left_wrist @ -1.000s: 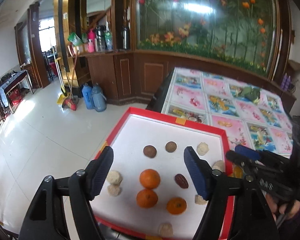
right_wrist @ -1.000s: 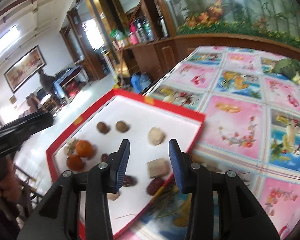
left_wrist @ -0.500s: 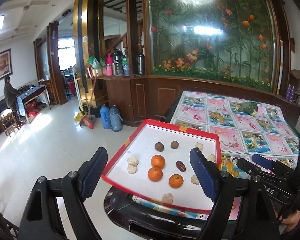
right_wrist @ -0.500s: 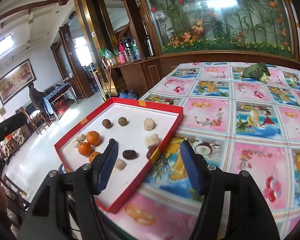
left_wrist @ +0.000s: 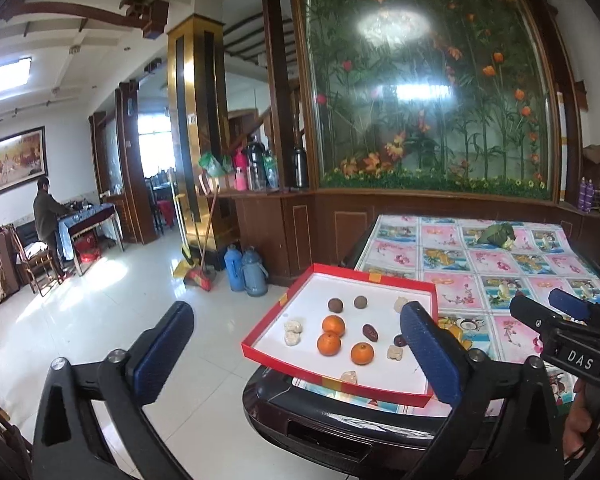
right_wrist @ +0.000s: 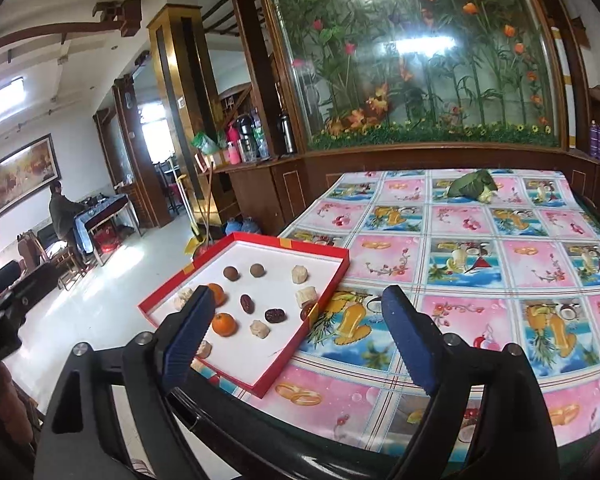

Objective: Organize fruits

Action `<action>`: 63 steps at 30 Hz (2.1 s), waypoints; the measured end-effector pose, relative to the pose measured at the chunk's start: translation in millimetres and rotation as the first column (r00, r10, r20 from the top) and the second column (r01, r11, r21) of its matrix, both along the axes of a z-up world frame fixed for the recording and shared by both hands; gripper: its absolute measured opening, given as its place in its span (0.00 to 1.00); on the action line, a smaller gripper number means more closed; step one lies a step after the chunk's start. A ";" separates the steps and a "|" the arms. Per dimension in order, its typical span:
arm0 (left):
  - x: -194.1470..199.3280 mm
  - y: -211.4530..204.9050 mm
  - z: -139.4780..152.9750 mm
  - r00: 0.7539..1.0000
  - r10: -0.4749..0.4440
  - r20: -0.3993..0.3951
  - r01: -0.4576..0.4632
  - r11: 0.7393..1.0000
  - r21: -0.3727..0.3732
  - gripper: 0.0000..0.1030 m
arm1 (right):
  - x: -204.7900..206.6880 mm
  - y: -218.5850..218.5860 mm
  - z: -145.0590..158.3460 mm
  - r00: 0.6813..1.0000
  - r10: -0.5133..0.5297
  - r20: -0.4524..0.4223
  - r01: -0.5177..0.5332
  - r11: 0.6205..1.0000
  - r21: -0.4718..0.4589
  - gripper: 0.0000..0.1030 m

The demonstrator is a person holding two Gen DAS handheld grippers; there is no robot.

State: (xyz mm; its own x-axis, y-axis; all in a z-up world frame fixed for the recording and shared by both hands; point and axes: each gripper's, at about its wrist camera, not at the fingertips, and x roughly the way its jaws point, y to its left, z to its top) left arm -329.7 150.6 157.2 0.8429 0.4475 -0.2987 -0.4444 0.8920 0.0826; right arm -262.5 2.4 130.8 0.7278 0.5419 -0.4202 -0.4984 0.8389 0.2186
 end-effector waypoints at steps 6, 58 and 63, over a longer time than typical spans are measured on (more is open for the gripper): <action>-13.2 0.9 9.2 0.999 0.003 0.051 -0.004 1.000 0.010 1.00 | -22.6 -6.3 18.1 0.998 -0.020 0.063 0.019 1.000 0.021 0.87; -18.6 32.6 -21.7 0.997 0.016 -0.081 -0.020 0.998 -0.061 1.00 | -45.8 42.6 -7.5 0.999 -0.008 0.048 0.012 0.996 -0.085 0.93; -19.1 33.8 -20.7 0.997 0.019 -0.081 -0.024 0.998 -0.065 1.00 | -45.9 41.9 -9.4 0.999 -0.004 0.045 0.008 0.996 -0.088 0.93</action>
